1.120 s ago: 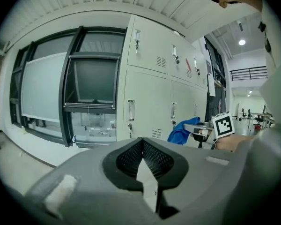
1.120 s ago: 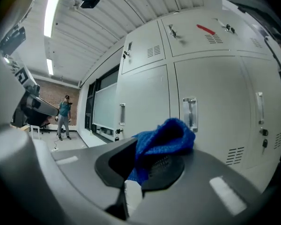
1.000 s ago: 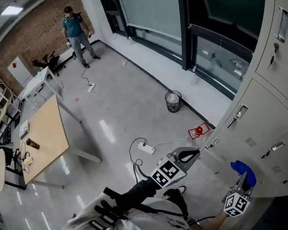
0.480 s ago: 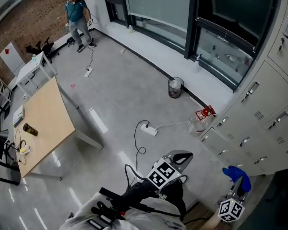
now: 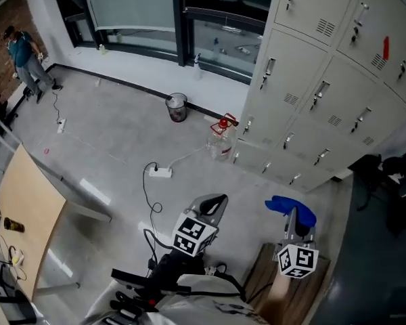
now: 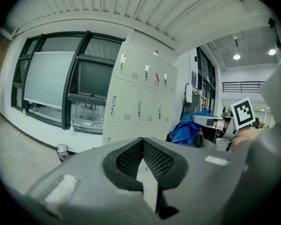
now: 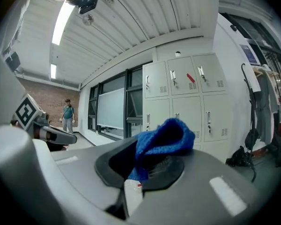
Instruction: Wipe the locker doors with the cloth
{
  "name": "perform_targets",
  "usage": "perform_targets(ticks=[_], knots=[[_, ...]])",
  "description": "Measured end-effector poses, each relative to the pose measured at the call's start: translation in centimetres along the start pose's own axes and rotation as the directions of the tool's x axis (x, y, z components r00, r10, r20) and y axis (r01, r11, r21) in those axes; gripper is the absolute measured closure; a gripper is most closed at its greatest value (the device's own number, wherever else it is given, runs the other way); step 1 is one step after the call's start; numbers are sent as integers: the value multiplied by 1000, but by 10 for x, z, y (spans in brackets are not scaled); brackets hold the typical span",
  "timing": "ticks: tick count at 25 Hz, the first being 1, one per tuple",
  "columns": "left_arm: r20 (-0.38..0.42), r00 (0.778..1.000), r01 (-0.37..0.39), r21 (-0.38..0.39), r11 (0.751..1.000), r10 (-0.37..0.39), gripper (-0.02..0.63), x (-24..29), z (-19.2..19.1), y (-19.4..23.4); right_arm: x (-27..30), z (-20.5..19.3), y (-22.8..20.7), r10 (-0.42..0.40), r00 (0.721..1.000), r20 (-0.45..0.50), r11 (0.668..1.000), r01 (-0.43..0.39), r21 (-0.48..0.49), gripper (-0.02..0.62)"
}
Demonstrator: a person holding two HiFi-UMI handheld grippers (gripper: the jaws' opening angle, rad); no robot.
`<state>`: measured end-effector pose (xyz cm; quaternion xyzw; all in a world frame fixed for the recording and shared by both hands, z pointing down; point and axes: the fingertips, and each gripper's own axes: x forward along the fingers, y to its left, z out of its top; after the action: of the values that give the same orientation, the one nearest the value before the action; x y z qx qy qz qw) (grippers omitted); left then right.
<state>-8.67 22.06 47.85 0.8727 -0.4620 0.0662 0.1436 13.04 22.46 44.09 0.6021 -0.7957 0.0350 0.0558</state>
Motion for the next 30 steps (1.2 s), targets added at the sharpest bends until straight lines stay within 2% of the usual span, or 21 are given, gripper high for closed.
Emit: perform_targets(ticks=[3, 6, 12, 17, 25, 30], knots=[[40, 999, -24, 15, 1000, 23, 611, -4, 1, -33, -22, 1, -4, 17, 1000, 25, 1000, -18, 17, 569], [25, 999, -45, 25, 999, 44, 611, -6, -5, -60, -42, 2, -14, 17, 999, 40, 1000, -17, 14, 571], [26, 1000, -13, 42, 999, 12, 611, -6, -4, -86, -71, 9, -25, -17, 998, 57, 1000, 17, 2, 572], [46, 999, 23, 62, 998, -26, 611, -7, 15, -85, -79, 21, -19, -52, 995, 83, 999, 51, 14, 572], [72, 997, 30, 67, 997, -35, 611, -7, 35, -65, -65, 45, -6, -36, 991, 129, 999, 41, -34, 572], [98, 995, 27, 79, 997, -34, 611, 1, 52, -58, -56, 63, -14, -34, 986, 161, 998, 43, -55, 572]])
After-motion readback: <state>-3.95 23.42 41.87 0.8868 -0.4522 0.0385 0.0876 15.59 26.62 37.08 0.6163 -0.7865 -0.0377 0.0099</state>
